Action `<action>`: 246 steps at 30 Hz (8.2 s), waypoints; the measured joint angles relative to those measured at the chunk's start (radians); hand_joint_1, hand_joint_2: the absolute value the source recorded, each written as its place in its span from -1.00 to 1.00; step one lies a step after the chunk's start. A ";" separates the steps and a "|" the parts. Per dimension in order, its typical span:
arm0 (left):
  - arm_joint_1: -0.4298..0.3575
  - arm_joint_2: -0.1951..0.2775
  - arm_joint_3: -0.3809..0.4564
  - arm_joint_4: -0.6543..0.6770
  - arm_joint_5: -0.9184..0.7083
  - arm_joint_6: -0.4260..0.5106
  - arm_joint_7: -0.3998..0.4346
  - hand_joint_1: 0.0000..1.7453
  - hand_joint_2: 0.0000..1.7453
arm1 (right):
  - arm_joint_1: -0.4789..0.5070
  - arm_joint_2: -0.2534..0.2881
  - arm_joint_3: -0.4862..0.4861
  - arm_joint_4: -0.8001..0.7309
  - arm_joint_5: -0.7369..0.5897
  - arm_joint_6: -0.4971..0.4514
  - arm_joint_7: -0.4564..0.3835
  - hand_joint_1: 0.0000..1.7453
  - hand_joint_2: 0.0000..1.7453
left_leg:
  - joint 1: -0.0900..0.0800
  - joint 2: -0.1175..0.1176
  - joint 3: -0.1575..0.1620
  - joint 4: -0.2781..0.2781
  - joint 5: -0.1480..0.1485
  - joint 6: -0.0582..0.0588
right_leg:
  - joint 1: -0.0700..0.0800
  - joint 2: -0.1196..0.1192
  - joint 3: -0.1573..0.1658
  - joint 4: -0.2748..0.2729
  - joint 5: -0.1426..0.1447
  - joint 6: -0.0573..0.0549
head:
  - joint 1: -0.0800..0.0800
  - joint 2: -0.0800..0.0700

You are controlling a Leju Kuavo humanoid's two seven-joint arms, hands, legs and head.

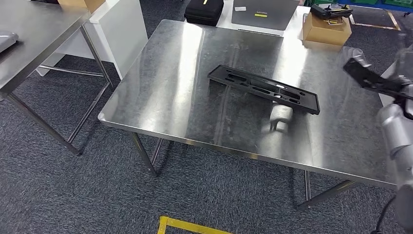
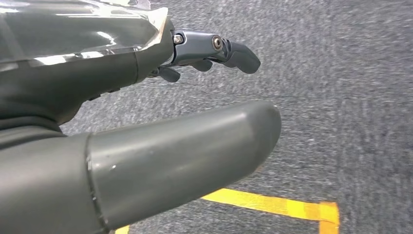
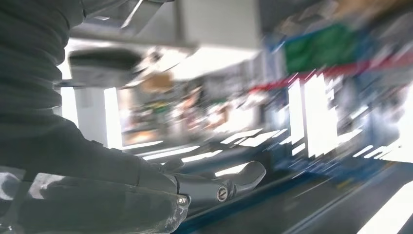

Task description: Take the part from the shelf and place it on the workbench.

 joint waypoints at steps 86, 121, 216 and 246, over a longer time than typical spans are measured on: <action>0.005 0.024 -0.006 -0.001 -0.110 -0.228 0.238 -1.00 -1.00 | 1.040 0.539 -1.477 0.152 0.286 0.007 0.152 -1.00 -1.00 | 0.019 0.018 -0.066 0.236 -0.168 -0.046 | 0.004 0.006 0.020 0.028 -0.034 -0.064 | -0.026 0.000; 0.007 0.028 -0.007 0.000 -0.119 -0.222 0.232 -1.00 -1.00 | 1.043 0.542 -1.476 0.159 0.264 0.075 0.169 -1.00 -1.00 | 0.010 0.026 0.016 0.109 -0.080 -0.027 | 0.001 0.005 0.029 0.024 -0.035 -0.064 | -0.029 0.000; 0.005 0.023 -0.010 0.000 -0.109 -0.212 0.229 -1.00 -1.00 | 1.044 0.530 -1.434 0.162 0.266 0.139 0.183 -1.00 -1.00 | 0.015 0.008 0.126 -0.002 -0.099 -0.040 | -0.006 0.009 -0.029 0.025 0.027 -0.035 | -0.025 0.000; 0.004 0.026 -0.010 0.000 -0.126 -0.226 0.225 -1.00 -1.00 | 1.039 0.536 -1.433 0.162 0.254 0.135 0.210 -1.00 -1.00 | 0.028 0.012 0.094 0.053 -0.071 -0.073 | -0.005 -0.001 -0.025 0.017 0.018 -0.048 | -0.027 0.000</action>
